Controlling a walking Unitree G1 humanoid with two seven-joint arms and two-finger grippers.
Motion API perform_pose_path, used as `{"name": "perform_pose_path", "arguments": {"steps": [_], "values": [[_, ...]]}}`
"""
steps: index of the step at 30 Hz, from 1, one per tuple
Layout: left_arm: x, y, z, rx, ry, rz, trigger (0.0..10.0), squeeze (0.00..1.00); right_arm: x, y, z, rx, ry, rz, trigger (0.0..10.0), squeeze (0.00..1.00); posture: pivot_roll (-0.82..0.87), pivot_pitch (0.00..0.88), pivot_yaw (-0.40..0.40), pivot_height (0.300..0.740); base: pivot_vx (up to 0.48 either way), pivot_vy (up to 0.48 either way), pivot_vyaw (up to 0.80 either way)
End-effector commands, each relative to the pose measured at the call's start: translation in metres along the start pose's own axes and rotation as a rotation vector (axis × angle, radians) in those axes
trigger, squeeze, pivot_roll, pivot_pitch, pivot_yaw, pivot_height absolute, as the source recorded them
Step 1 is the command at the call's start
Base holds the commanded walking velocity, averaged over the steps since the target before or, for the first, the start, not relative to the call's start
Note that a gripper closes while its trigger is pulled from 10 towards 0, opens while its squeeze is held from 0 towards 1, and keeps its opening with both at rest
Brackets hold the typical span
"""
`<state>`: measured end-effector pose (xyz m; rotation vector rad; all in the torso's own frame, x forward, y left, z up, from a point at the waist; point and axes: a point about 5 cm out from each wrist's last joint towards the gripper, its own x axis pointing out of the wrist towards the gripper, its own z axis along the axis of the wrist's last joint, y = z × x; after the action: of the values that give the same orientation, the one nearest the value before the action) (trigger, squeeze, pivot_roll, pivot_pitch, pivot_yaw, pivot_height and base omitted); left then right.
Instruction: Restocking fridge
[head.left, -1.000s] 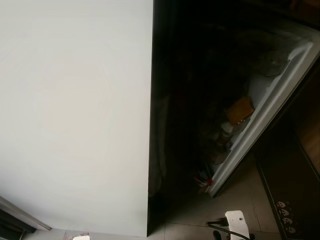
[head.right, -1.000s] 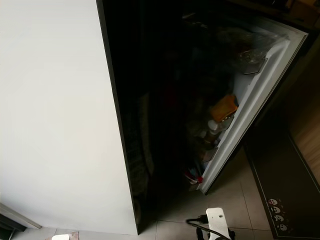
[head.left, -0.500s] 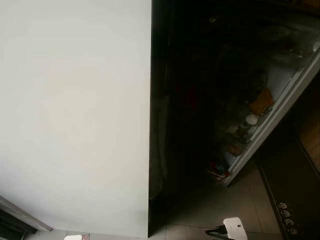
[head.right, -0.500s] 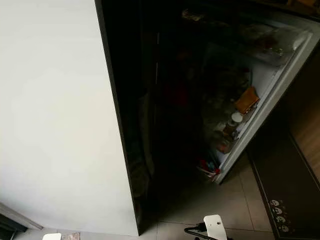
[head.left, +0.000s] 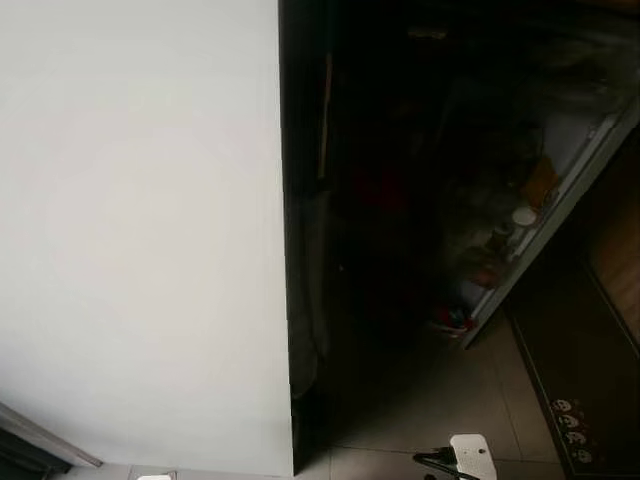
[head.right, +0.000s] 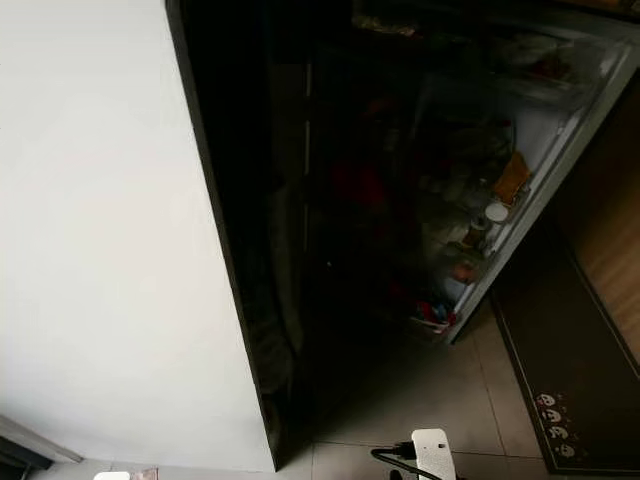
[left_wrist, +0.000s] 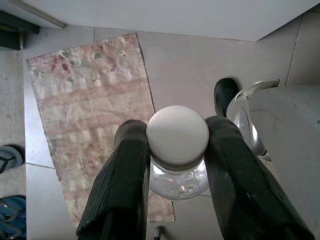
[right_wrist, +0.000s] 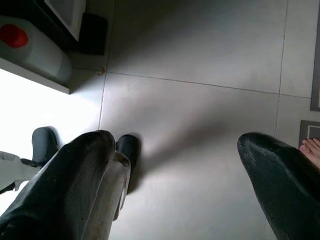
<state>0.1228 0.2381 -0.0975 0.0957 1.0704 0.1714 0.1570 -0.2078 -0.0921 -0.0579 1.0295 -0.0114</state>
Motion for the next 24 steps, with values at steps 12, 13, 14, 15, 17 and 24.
{"name": "perform_pose_path", "arguments": {"steps": [12,13,14,15,17,24], "values": [[0.0,-0.003,-0.004,0.019,0.018,-0.006,10.0,0.0,0.001,0.009,0.0,0.041,-0.011,0.006,10.0,0.0,0.04,0.0,-0.007,0.74,0.0,-0.365,0.4],[0.0,-0.004,-0.003,0.02,0.017,-0.007,10.0,0.0,0.001,0.009,0.0,0.03,-0.008,0.005,10.0,0.0,0.04,0.0,-0.006,0.74,0.0,-0.368,0.0],[0.0,-0.004,-0.003,0.02,0.017,-0.007,10.0,0.0,0.001,0.009,0.0,0.03,-0.008,0.005,10.0,0.0,0.04,0.0,-0.006,0.74,0.0,-0.368,0.0],[0.0,-0.007,-0.002,0.021,0.016,-0.01,10.0,0.0,0.001,0.009,0.0,0.012,-0.007,0.001,10.0,0.0,0.04,0.0,-0.006,0.74,0.0,-0.368,0.0],[0.0,-0.008,-0.002,0.021,0.015,-0.011,10.0,0.0,0.001,0.009,0.001,0.008,-0.014,-0.004,10.0,0.0,0.04,0.0,-0.006,0.74,0.0,-0.368,0.32],[0.0,-0.005,-0.004,0.025,0.018,-0.009,10.0,0.0,0.001,0.012,-0.002,0.01,-0.006,0.011,10.0,0.0,0.04,0.0,-0.006,0.74,0.0,-0.364,0.57]]}}
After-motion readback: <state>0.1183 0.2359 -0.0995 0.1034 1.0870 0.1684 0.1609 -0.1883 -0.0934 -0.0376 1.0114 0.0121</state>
